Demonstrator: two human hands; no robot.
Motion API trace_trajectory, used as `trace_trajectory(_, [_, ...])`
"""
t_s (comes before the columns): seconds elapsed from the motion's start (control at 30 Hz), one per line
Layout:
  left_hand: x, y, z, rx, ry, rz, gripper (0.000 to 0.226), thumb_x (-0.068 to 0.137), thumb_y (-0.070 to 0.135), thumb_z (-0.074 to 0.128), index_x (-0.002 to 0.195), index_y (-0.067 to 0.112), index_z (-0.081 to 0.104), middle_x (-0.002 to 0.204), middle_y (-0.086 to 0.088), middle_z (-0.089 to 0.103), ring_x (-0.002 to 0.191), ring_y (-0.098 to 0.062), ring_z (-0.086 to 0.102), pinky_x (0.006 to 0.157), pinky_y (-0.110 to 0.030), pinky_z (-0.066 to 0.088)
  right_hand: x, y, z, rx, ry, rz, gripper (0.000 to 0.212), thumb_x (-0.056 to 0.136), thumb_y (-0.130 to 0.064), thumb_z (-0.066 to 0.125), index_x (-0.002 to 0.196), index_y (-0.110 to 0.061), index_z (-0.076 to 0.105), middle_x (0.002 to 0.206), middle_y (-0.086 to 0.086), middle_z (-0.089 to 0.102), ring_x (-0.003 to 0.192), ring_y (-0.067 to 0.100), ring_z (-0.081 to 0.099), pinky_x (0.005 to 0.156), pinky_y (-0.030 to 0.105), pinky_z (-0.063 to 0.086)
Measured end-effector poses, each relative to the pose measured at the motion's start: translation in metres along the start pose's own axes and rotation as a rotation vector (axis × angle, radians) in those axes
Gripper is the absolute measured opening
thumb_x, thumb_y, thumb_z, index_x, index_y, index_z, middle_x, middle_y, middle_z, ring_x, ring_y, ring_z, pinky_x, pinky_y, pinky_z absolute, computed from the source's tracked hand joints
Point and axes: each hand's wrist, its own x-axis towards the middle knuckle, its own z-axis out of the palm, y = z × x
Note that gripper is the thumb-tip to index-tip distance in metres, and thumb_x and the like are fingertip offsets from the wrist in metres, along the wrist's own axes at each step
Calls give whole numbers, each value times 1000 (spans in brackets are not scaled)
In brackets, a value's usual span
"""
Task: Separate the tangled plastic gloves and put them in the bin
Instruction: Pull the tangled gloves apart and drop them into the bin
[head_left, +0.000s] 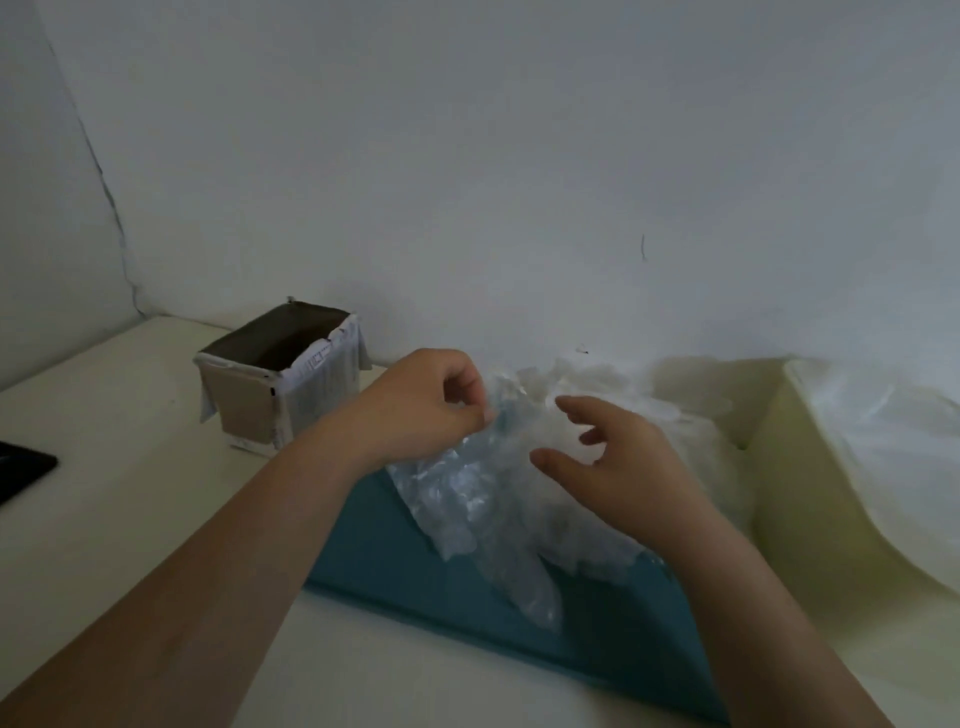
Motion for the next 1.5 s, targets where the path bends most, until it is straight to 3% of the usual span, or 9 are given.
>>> trace_trajectory(0.17, [-12,11,-6,-171,-96,164,12,92,19,81,92,22,69,89,2,77,89,-15,75,85,-31,61,-2,-5,-9,218,-11,-79,86,69,-55,88,146,-39,52,140,-20,61,129,-4,54,111,26,41])
trace_trajectory(0.33, [-14,14,-6,-423,2,185,35,85,32,87,116,27,71,101,-3,80,99,-24,77,95,-42,59,-2,-10,-11,605,35,-24,4,88,-18,80,88,-15,78,76,8,77,73,24,74,78,35,60])
trace_trajectory(0.47, [-6,2,-5,-679,-104,-98,69,74,53,92,130,18,70,125,-7,75,118,-29,71,109,-58,51,-4,-13,-9,755,194,81,18,98,-20,69,89,-5,71,71,16,72,54,27,62,55,37,57])
trace_trajectory(0.67, [-12,8,8,-795,-234,-142,15,98,12,68,107,4,77,99,-13,79,85,-23,73,79,-39,63,-5,-15,-3,707,284,115,31,99,-35,66,90,-5,67,56,6,60,43,15,46,42,27,38])
trace_trajectory(0.83, [-7,4,-4,-882,-79,-178,13,100,12,64,98,12,77,101,-11,80,81,-21,75,67,-33,62,-4,-9,-7,551,379,124,41,100,-46,60,81,-12,74,48,0,54,41,5,47,46,17,41])
trace_trajectory(1.03, [-11,7,-5,-888,-212,-119,13,101,11,61,102,9,73,100,-15,78,80,-22,75,67,-34,62,-4,-1,-31,698,39,140,65,81,-74,56,111,-20,75,94,-3,79,89,12,74,82,34,59])
trace_trajectory(1.17, [-15,12,9,-846,-317,-91,15,100,11,63,109,6,74,99,-15,78,86,-24,75,73,-36,61,-1,0,-18,979,-228,119,55,85,-45,81,125,-7,70,122,17,73,116,30,70,101,46,52])
trace_trajectory(1.33, [-15,4,11,-733,-309,-103,20,94,16,69,108,4,75,97,-15,78,83,-25,74,77,-39,62,2,-6,-8,1035,128,251,7,95,-18,73,95,-12,76,71,7,66,47,14,48,41,22,36])
trace_trajectory(1.5, [-6,-17,-18,-512,-173,-134,16,99,12,69,110,2,75,91,-16,78,72,-19,71,68,-32,59,1,-1,-13,923,403,267,14,100,-23,67,92,-15,74,61,0,59,44,10,41,40,23,32])
